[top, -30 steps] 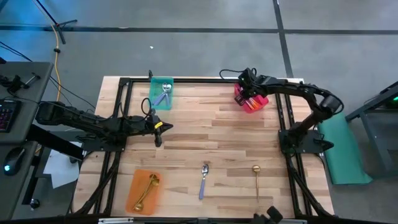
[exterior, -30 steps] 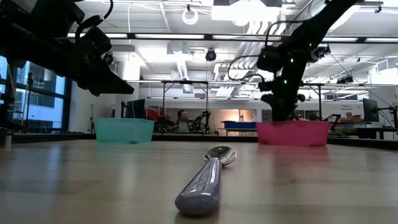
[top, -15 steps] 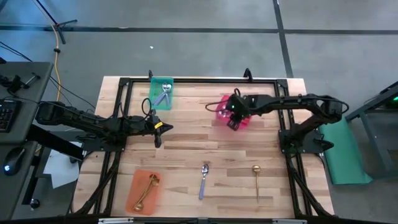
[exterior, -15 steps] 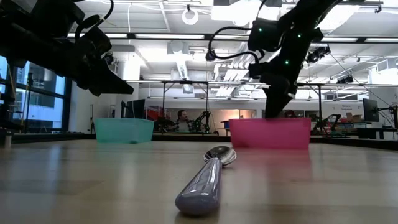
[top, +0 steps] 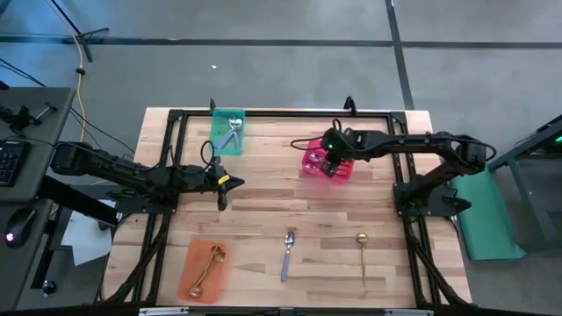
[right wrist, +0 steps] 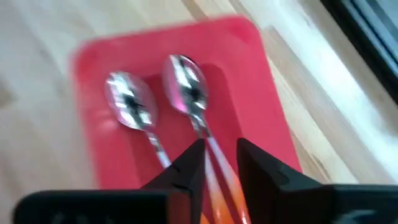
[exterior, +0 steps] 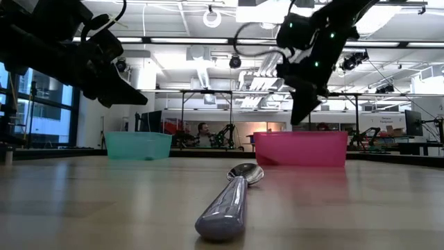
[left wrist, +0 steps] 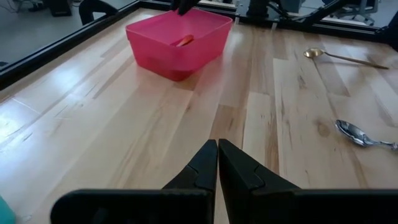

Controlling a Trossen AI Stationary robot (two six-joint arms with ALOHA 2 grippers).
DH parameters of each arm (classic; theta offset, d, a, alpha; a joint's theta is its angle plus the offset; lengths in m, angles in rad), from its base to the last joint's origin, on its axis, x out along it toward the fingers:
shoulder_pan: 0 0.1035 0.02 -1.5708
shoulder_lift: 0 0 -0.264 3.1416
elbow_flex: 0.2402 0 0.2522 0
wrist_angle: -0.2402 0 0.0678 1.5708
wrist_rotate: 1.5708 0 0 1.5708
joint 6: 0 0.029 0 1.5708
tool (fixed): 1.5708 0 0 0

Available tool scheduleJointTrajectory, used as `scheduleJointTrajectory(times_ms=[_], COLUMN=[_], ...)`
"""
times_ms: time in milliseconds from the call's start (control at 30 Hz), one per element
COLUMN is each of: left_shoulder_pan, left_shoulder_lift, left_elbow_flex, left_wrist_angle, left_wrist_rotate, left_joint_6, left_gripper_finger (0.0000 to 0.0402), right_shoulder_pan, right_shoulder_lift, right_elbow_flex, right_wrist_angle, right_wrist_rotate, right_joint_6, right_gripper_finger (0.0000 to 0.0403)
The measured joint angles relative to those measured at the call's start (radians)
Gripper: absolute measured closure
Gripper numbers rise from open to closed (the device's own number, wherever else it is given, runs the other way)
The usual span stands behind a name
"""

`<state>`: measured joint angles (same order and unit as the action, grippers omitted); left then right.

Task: Sort silverware by color (type)
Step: Adjust the pink bin on the table

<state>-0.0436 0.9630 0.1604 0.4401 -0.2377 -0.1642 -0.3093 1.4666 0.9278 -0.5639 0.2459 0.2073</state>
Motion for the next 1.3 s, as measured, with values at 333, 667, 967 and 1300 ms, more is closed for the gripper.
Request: scheduleJointTrajectory(times_ms=[333,667,967,1300], left_shoulder_pan=[-0.004,-0.004,-0.004,-0.004], left_shoulder_lift=[0.000,0.000,0.000,0.000], left_elbow_flex=[0.000,0.000,0.000,0.000], left_wrist_angle=[-0.002,-0.002,-0.011,-0.025], left_wrist_rotate=[0.000,0.000,0.000,0.000], left_joint_6=[0.001,0.001,0.001,0.001], left_gripper_finger=[0.0396,0.0396,0.0396,0.0396], right_shoulder_pan=[0.218,0.241,0.088,-0.063], right_shoulder_lift=[-0.014,0.161,0.193,0.193], right_elbow_flex=[0.023,0.024,0.024,0.024], right_wrist_angle=[0.099,0.154,0.134,0.105], right_wrist_rotate=[-0.113,-0.073,0.019,0.040], right_joint_6=[0.009,0.054,0.081,-0.012], right_gripper_finger=[0.0395,0.0402,0.0403,0.0403])
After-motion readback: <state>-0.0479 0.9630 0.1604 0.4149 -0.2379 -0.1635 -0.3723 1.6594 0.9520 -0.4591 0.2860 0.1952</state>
